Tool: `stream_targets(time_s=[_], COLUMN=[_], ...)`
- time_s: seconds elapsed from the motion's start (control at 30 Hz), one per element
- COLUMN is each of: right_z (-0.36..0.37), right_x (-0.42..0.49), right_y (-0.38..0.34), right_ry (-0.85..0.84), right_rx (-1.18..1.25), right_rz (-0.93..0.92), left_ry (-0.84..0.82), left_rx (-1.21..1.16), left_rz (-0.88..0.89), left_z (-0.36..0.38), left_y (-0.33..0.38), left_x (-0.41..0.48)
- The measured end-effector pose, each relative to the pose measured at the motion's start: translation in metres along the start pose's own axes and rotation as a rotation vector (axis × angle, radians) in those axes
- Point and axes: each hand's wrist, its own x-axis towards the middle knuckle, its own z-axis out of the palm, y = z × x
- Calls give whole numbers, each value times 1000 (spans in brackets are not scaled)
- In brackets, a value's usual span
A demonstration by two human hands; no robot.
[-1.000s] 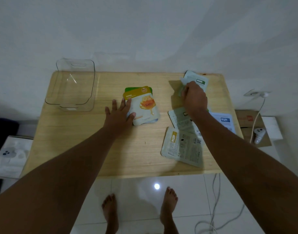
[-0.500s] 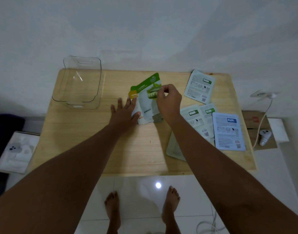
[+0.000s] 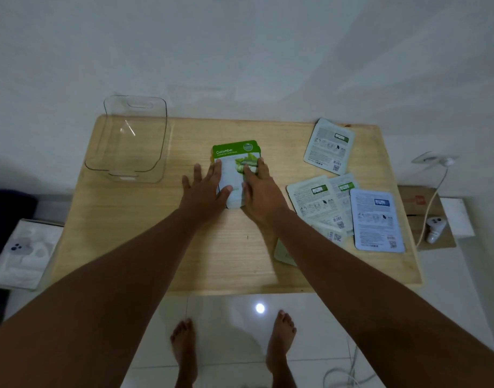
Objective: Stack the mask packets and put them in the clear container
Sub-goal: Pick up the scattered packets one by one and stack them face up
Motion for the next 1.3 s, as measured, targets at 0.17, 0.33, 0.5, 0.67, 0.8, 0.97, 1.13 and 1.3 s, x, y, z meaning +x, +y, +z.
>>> stream_targets(time_s=[0.17, 0.33, 0.5, 0.67, 0.8, 0.97, 1.13, 1.3], right_z=[-26, -70, -75, -69, -65, -66, -89, -101], right_x=[8, 41, 48, 36, 33, 26, 34, 33], right_y=[9, 53, 79, 75, 69, 67, 55, 23], right_ry=[119, 178, 47, 185, 166, 210, 420, 693], right_rx=[9, -255, -242, -175, -201, -303, 33, 372], right_rz=[1, 434, 618, 430, 337, 228, 232, 202], left_ry=[52, 48, 54, 42, 34, 40, 22, 13], left_rx=[26, 12, 29, 16, 10, 31, 20, 10], left_rz=[-9, -2, 1, -2, -5, -2, -7, -12], left_z=[4, 3, 3, 3, 4, 5, 2, 3], left_y=[2, 1, 0, -2, -3, -3, -2, -2], left_x=[-1, -1, -2, 0, 0, 1, 1, 1])
